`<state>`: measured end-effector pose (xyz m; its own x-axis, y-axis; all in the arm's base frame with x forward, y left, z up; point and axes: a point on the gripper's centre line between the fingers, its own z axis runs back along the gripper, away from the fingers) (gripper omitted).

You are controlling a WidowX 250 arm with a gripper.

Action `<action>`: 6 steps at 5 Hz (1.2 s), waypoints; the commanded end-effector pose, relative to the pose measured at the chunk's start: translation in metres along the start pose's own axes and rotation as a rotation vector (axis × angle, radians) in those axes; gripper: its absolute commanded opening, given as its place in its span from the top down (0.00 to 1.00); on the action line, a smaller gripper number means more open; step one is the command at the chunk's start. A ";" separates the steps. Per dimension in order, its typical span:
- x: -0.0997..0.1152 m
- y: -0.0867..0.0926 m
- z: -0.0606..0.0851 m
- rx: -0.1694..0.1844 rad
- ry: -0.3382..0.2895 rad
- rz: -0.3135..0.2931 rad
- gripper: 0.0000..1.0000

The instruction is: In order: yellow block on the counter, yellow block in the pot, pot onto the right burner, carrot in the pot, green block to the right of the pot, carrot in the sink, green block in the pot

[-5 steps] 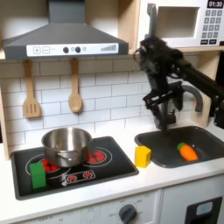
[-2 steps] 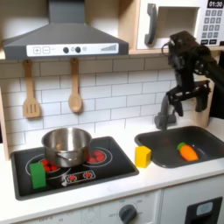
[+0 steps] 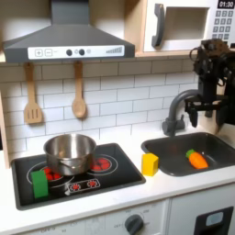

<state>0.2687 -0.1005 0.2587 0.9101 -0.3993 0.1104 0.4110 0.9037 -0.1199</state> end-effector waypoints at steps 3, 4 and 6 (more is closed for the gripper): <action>0.004 0.038 -0.017 0.156 -0.019 0.002 0.00; 0.005 0.046 -0.020 0.163 -0.019 0.030 0.00; 0.013 0.078 -0.021 0.190 -0.016 0.136 0.00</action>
<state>0.3130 -0.0393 0.2301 0.9537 -0.2752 0.1210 0.2708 0.9612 0.0520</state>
